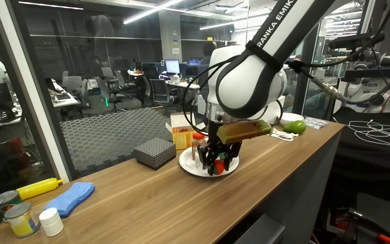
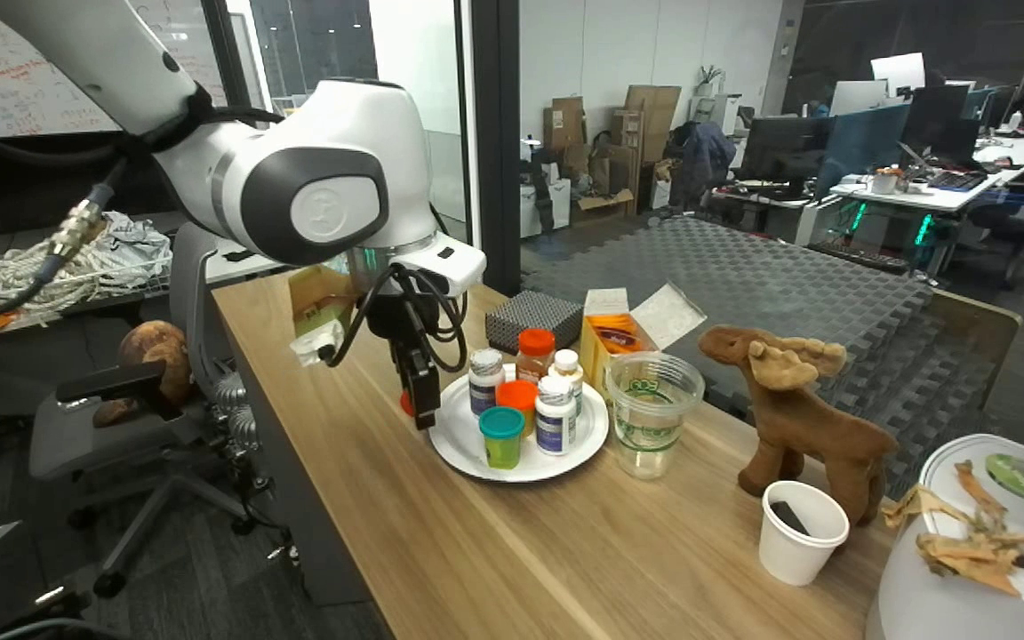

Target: Place the containers and orange toy on the white plate

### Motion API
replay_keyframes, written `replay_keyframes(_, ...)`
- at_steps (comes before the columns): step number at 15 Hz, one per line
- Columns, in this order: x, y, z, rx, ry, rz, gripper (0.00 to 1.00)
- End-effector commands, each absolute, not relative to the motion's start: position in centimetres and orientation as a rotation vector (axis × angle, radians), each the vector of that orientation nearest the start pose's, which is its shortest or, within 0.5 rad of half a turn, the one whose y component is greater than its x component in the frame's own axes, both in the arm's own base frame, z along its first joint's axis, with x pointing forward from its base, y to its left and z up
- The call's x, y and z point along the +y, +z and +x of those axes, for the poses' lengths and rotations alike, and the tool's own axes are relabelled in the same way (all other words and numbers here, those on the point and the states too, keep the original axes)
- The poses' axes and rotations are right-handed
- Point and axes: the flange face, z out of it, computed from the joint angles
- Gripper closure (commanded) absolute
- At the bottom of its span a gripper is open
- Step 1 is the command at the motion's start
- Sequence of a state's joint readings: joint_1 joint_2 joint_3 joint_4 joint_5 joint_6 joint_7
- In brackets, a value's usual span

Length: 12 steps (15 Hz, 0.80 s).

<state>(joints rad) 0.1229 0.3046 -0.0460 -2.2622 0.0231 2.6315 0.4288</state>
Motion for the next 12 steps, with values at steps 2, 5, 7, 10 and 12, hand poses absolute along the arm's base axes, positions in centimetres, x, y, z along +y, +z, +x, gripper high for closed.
replay_keyframes(2,2.0,24.8,56.7,0.632,-0.192,-3.078,0.68)
replay_keyframes(5,0.9,24.9,57.8,0.656,-0.207,-3.067,0.68)
replay_keyframes(7,0.7,24.9,57.9,0.654,-0.202,-3.068,0.18)
replay_keyframes(10,0.8,25.2,57.6,0.648,-0.217,-3.064,0.0)
replay_keyframes(12,1.0,25.6,57.3,0.644,-0.231,-3.063,0.0)
